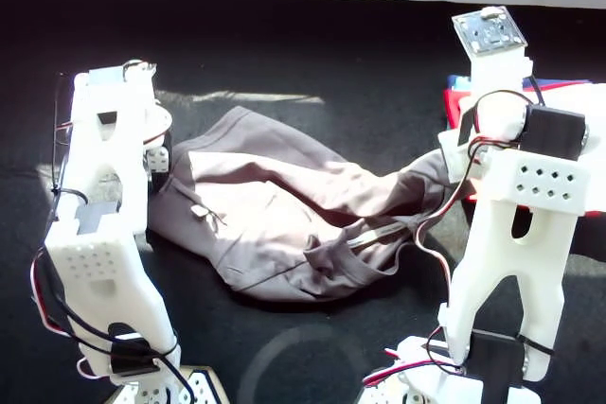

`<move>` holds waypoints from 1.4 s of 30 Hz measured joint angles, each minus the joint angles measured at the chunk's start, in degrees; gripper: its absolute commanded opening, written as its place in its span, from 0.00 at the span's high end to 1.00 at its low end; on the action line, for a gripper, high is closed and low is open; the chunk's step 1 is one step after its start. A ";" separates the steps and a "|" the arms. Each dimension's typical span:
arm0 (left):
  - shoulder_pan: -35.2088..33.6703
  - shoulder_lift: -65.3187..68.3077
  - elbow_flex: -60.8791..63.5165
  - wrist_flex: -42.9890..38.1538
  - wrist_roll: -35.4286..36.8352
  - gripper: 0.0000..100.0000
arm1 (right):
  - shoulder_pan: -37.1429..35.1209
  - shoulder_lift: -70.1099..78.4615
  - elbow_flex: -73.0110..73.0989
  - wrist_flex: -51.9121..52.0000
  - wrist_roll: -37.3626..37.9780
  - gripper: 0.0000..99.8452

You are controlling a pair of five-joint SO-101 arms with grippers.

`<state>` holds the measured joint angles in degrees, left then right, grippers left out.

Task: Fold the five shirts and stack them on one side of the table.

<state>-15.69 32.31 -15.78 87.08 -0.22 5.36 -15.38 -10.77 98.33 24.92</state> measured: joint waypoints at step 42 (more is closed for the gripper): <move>-0.09 8.79 -6.51 -0.97 -17.49 0.98 | 0.00 0.00 0.00 0.00 0.00 0.99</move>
<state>-15.78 41.10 -22.29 86.11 -17.71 5.36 -15.38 -10.77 98.33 24.92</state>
